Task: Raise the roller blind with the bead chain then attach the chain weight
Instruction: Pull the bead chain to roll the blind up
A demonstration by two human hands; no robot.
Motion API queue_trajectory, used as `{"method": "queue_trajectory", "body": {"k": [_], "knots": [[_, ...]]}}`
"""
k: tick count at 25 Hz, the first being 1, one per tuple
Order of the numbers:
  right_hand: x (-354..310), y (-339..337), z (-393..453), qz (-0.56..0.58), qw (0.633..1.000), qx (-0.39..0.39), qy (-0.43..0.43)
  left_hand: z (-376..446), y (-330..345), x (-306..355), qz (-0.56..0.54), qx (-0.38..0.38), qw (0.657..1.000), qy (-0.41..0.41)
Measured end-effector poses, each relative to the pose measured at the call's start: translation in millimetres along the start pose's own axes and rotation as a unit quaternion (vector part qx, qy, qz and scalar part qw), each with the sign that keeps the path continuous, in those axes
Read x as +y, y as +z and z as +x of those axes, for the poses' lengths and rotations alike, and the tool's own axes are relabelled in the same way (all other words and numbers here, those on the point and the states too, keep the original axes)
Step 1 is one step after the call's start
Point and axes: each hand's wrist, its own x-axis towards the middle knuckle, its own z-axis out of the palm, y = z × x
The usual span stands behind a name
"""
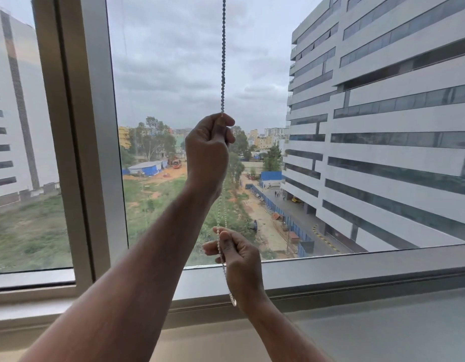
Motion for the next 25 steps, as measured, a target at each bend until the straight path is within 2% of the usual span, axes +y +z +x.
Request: {"method": "queue_trajectory", "body": {"k": [3,7,11,18,25], "knots": [[-9,-2,14,-0.009,0.999,0.05,0.006,-10,-5,-11,0.008,-0.004,1.0,0.002],[-52,0,52,0.026,0.993,0.107,-0.051,-30,-13,-33,0.002,-0.007,1.0,-0.012],[-115,4,90,0.162,0.984,0.057,-0.054,-51,-18,-57,0.012,-0.015,1.0,-0.02],[-173,12,127,0.185,0.981,-0.051,0.004,-94,-24,-90,0.042,-0.028,0.996,-0.071],[-144,12,120,0.113,0.99,-0.01,-0.084,-109,-32,-99,0.003,-0.047,0.991,-0.129]]}}
